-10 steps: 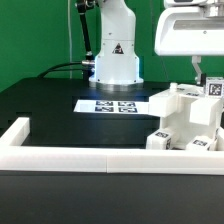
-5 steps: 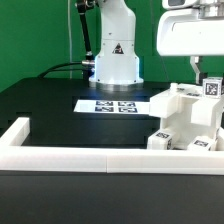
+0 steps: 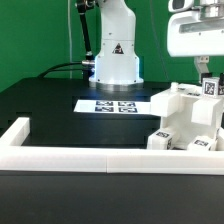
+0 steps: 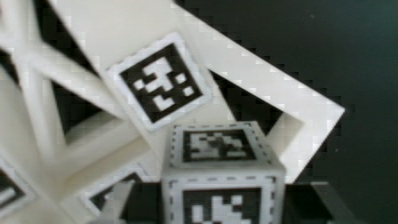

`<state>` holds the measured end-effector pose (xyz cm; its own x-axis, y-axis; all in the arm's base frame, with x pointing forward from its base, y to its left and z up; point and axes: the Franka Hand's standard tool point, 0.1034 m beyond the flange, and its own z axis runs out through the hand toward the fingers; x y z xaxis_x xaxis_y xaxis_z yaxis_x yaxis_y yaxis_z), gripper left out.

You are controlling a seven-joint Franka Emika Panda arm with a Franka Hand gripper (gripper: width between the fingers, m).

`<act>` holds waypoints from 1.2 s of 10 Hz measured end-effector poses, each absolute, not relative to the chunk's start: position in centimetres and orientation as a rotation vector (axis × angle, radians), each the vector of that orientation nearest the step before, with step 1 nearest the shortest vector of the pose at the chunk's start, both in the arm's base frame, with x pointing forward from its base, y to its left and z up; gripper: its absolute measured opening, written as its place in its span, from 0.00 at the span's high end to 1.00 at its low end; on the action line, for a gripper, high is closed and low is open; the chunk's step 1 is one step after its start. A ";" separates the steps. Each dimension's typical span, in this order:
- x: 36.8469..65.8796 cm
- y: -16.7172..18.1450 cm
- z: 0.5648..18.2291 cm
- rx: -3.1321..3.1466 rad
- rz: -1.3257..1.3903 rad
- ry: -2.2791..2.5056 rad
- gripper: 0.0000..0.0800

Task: Assemble chair

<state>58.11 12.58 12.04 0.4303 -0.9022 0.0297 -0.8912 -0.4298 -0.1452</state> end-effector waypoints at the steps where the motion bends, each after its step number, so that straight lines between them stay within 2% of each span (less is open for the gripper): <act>1: 58.1 12.6 12.0 -2.514 -0.151 1.687 0.64; 5: 58.1 12.5 12.0 -2.441 -0.143 1.785 0.64; 7: 58.1 12.6 12.1 -2.494 -0.143 1.717 0.29; 8: 58.2 12.6 12.1 -2.567 -0.154 1.619 0.29; 9: 58.2 12.7 12.2 -2.667 -0.166 1.459 0.21; 12: 58.3 12.8 12.2 -2.863 -0.192 1.061 0.19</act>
Offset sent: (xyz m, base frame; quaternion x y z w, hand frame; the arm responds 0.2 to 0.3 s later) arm 0.0000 0.0000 0.0000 0.0000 0.0000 0.0650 0.9979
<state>58.28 12.84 12.21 0.7521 -0.6530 0.0890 -0.6427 -0.7566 -0.1202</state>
